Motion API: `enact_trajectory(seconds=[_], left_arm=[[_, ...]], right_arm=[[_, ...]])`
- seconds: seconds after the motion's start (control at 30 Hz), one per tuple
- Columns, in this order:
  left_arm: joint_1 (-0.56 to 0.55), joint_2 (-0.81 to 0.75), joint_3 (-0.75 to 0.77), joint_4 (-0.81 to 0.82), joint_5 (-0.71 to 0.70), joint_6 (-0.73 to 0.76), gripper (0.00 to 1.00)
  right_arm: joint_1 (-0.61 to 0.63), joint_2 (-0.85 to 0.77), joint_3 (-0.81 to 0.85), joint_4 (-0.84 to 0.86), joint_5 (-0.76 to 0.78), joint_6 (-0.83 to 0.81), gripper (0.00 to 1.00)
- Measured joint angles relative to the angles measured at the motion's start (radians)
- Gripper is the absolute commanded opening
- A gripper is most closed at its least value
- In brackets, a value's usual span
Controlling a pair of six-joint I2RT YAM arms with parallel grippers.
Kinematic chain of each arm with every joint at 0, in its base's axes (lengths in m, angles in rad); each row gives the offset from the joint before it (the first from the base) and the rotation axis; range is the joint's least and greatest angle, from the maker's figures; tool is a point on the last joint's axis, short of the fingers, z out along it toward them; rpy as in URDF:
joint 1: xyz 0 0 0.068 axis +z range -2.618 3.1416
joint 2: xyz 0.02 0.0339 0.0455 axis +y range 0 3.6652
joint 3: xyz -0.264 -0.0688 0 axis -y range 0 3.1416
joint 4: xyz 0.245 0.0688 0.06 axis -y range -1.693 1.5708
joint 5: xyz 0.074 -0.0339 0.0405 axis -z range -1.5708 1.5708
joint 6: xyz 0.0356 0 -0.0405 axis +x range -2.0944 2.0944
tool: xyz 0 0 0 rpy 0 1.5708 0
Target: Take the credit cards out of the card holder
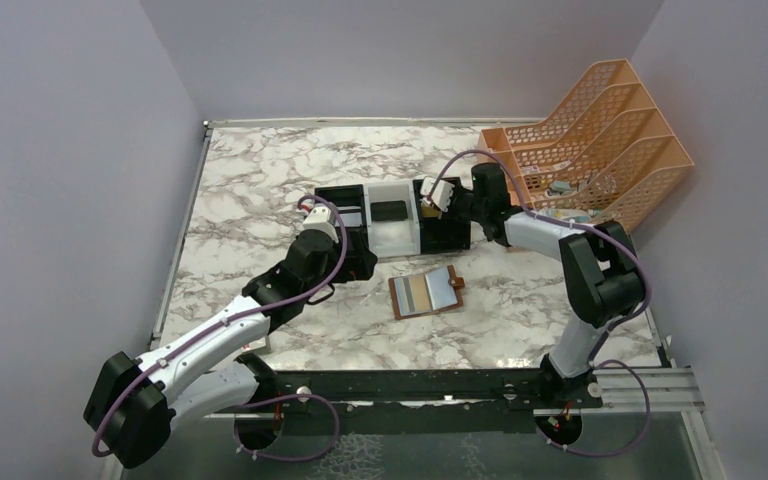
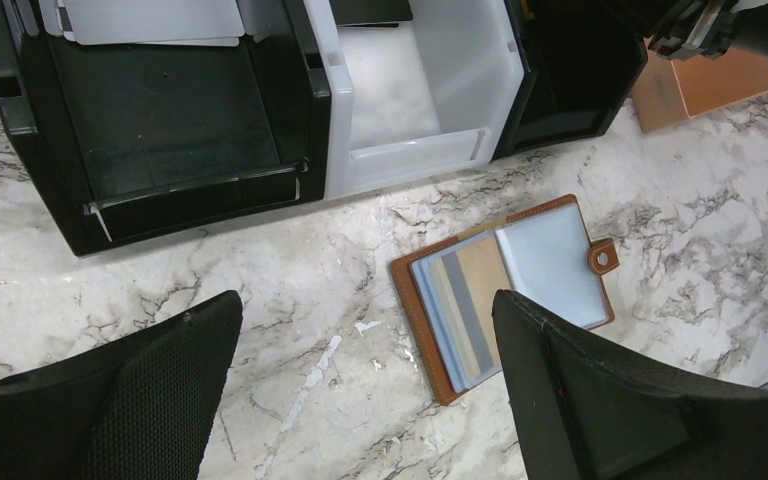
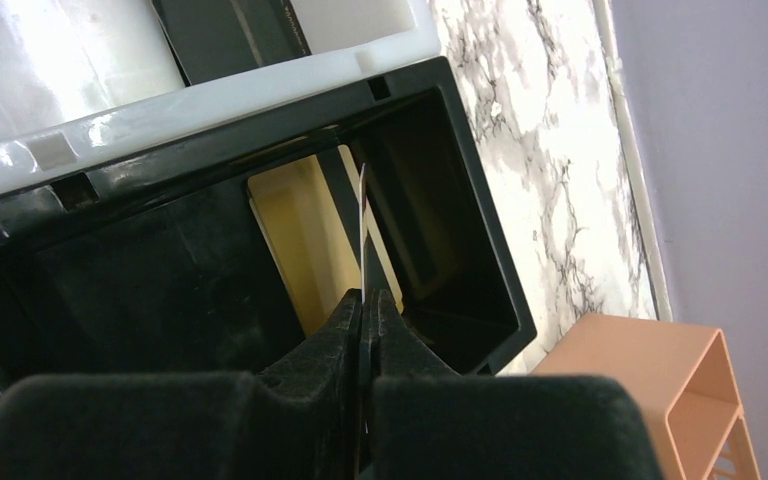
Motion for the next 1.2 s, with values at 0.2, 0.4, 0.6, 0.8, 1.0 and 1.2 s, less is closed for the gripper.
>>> enact_trajectory(seconds=[0.2, 0.4, 0.6, 0.8, 1.0, 1.2], left_arm=[[0.000, 0.007, 0.000, -0.002, 0.000, 0.000, 0.99], [0.000, 0.008, 0.000, -0.009, 0.000, 0.000, 0.99], [0.000, 0.008, 0.000, -0.018, -0.001, 0.000, 0.99], [0.000, 0.007, 0.000, -0.032, -0.003, 0.000, 0.99], [0.000, 0.006, 0.000, -0.048, -0.003, 0.000, 0.99], [0.000, -0.001, 0.000, -0.053, -0.003, 0.000, 0.99]], right_arm=[[0.000, 0.050, 0.012, 0.030, -0.011, -0.023, 0.01], [0.000, 0.098, 0.025, 0.070, -0.028, -0.065, 0.02], [0.000, 0.121, 0.045, 0.078, -0.042, -0.111, 0.17], [0.000, 0.121, 0.045, 0.055, -0.059, -0.143, 0.23], [0.000, 0.120, 0.045, 0.030, -0.060, -0.138, 0.24], [0.002, 0.106, 0.045, 0.002, -0.059, -0.130, 0.24]])
